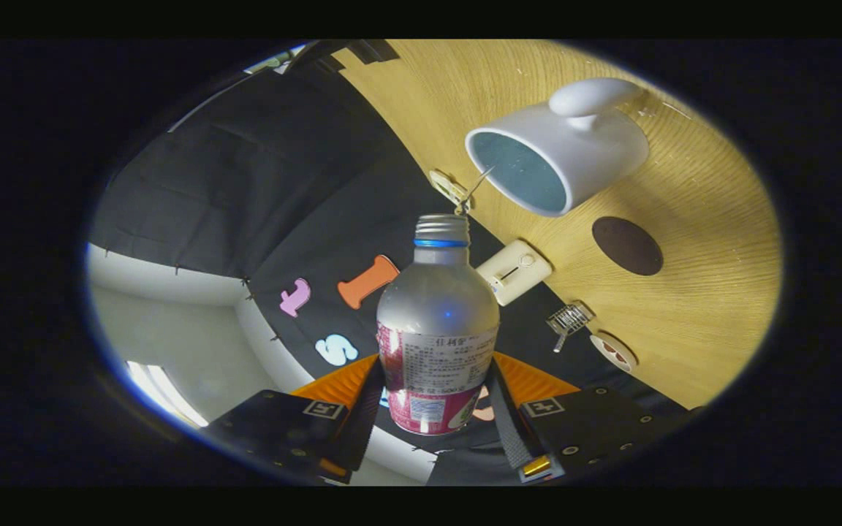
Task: Take the bottle from table, then pour the juice into the cup, finally place the bottle on the coaster
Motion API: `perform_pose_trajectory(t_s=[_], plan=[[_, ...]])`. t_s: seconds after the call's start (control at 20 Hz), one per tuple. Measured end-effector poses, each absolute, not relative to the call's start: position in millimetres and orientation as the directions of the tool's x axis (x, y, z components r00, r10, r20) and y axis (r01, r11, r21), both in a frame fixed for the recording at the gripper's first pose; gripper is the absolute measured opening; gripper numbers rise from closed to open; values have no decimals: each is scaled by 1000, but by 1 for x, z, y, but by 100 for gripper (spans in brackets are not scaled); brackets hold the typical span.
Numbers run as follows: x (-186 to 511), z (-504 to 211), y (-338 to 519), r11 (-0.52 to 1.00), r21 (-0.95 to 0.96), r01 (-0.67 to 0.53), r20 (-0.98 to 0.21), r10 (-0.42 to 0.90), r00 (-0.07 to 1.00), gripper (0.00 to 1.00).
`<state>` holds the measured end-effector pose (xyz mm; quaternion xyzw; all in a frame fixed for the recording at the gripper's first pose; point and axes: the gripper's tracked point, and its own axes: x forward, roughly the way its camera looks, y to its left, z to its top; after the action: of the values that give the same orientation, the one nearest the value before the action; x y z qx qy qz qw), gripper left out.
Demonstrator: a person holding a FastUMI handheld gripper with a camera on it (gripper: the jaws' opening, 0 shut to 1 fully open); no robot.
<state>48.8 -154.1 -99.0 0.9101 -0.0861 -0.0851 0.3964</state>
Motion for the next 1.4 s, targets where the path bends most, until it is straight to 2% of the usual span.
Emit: perform_pose_trajectory(t_s=[0.3, 0.7, 1.15, 1.4], plan=[[50, -97, -156, -688, 718, -106, -78, -231, 970, 73], [45, -106, -155, -681, 730, -55, -120, -207, 971, 73], [32, -156, -128, -473, 865, 169, -249, -112, 962, 73], [39, -167, -114, -189, 942, 276, -291, -54, 955, 73]])
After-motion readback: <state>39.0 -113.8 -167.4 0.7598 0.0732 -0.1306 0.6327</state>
